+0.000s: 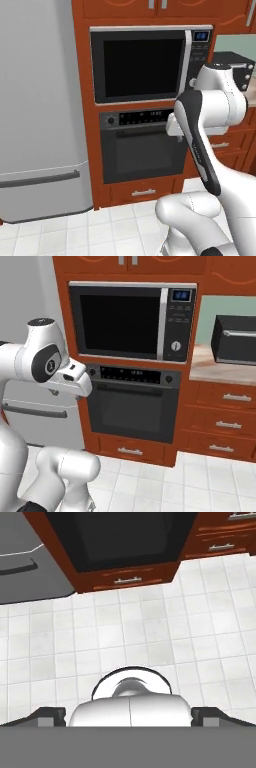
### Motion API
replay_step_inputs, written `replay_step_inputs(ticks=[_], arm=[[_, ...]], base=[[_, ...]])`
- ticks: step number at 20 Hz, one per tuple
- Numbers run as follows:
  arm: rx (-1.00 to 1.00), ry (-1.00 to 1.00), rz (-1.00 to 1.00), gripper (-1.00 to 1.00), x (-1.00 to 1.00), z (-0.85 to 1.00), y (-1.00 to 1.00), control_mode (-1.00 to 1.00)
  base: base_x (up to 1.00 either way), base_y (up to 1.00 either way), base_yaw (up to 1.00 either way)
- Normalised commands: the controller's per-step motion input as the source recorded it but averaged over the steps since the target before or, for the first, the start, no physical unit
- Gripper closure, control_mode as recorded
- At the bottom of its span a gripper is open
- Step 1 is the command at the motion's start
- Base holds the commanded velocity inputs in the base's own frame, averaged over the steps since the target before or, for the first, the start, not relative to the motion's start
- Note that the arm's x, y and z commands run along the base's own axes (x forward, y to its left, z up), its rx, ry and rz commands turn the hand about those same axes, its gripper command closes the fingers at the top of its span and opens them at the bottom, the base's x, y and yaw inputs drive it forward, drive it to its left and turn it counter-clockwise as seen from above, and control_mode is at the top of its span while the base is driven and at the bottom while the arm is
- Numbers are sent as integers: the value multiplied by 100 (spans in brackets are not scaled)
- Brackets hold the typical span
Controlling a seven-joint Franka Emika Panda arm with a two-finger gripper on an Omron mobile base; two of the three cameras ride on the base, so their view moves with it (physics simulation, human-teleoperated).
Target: Retrieve the chicken drumstick from the fridge and place it on the saucepan with marinade on the stove.
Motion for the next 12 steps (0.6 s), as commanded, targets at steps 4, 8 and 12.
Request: replay_step_inputs(ticks=[4,8,12], arm=[[0,0,0,-100,0,0,0,100],[0,0,0,-100,0,0,0,100],[0,0,0,-100,0,0,0,100]], base=[[100,0,8],[100,0,9],[26,62,0]])
